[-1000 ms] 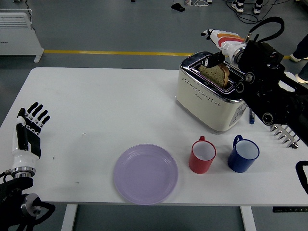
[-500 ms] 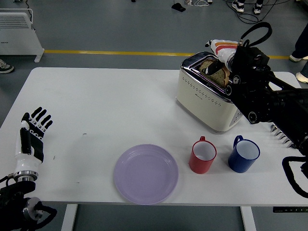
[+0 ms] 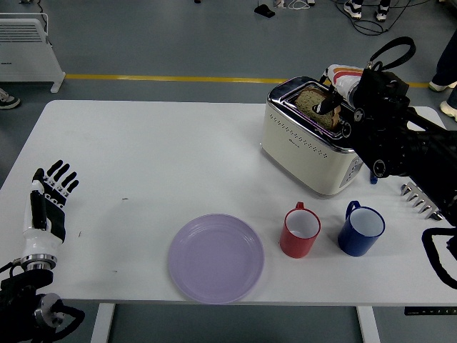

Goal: Push plate across desktop,pick up the break from the machine,place the break in the plate

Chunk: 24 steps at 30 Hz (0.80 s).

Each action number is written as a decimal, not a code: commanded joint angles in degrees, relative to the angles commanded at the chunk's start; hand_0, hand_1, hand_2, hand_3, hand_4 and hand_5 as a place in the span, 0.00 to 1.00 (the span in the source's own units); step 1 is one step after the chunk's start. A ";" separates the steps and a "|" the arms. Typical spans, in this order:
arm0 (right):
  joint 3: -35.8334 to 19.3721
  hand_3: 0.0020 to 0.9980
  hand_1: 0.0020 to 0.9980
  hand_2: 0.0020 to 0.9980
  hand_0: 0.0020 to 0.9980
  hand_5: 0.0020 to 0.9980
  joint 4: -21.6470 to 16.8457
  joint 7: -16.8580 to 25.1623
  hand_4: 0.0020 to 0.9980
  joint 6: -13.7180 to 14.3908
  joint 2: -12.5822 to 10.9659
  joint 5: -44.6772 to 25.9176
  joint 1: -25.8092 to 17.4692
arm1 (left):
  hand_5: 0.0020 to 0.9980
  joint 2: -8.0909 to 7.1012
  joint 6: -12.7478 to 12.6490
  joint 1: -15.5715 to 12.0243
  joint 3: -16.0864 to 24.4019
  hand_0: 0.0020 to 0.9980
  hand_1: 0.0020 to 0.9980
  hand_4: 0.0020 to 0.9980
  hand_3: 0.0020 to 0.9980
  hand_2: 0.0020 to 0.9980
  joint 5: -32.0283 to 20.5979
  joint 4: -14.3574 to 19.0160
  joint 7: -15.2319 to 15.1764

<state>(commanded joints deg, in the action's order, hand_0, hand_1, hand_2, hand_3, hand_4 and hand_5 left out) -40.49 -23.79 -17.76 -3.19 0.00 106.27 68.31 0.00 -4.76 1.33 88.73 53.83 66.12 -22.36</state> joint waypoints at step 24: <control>5.05 0.48 0.44 0.44 0.44 0.00 1.00 0.74 0.36 3.49 0.00 -6.59 0.43 | 1.00 0.00 -0.25 0.46 0.19 0.77 0.78 0.55 0.76 0.82 0.15 -0.70 0.03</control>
<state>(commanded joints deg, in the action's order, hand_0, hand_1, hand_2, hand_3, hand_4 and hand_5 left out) -35.44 -22.79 -17.02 0.30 0.00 99.67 68.74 0.00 -5.01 1.79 88.91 53.98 65.41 -22.33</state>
